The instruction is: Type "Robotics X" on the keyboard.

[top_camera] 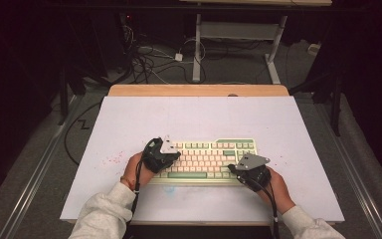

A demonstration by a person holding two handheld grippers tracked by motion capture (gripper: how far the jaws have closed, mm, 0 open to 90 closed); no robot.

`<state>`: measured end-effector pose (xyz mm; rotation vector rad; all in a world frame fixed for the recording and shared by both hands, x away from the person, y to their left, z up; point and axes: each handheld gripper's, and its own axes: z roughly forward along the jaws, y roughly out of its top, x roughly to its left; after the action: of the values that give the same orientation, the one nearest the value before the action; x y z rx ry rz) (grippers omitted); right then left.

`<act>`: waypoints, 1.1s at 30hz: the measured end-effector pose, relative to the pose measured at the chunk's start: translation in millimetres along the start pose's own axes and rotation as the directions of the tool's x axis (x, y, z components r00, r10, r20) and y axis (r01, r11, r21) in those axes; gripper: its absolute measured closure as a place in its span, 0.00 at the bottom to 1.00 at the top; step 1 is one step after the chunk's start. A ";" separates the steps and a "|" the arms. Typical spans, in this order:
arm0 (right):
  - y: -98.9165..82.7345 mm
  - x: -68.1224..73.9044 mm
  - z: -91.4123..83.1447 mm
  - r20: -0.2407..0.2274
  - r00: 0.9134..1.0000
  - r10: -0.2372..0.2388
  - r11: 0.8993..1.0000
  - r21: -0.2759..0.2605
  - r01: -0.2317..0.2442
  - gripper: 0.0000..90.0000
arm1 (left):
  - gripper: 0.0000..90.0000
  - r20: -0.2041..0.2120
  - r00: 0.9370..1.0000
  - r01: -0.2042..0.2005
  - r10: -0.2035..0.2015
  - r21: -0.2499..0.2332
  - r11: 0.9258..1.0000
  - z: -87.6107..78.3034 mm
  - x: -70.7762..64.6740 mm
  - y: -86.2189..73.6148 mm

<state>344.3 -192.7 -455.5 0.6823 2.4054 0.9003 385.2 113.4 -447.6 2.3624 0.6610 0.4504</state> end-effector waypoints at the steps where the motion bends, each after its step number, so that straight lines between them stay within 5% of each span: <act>1: 0.0 -0.1 -0.1 -0.001 1.000 -0.002 1.000 0.001 0.002 1.00 | 0.97 0.000 1.000 0.000 0.000 0.000 1.000 0.0 0.0 0.0; 10: 0.0 0.6 -0.3 0.001 1.000 -0.001 1.000 0.004 0.001 1.00 | 0.97 -0.008 1.000 -0.015 0.016 0.038 0.999 5.6 -1.7 3.3; 14: 0.2 -0.1 -3.8 0.000 1.000 -0.001 1.000 -0.003 0.001 1.00 | 0.97 -0.026 0.999 -0.029 0.028 -0.010 1.000 -5.0 -2.4 4.6; 19: 3.3 -4.7 -20.4 0.017 1.000 0.024 0.997 -0.078 -0.022 1.00 | 0.97 -0.053 0.998 -0.030 0.025 -0.098 0.995 -23.7 -3.6 3.9; 25: 3.3 -8.5 -32.1 0.028 0.999 0.037 0.992 -0.123 -0.034 0.96 | 0.94 -0.070 0.996 -0.058 0.048 -0.137 0.989 -34.8 -5.5 -1.1; 32: 3.8 -9.5 -40.2 0.029 0.999 0.044 0.986 -0.164 -0.039 0.81 | 0.81 -0.109 0.993 -0.069 0.050 -0.169 0.983 -42.4 -5.0 -11.2; 33: 3.6 -9.7 -42.1 0.027 0.999 0.037 0.984 -0.178 -0.032 0.71 | 0.76 -0.119 0.991 -0.073 0.053 -0.169 0.983 -43.3 -5.3 -12.5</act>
<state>328.1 -215.4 -422.3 0.6667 2.2598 1.0953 356.4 139.8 -424.6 2.2100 0.5750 0.6490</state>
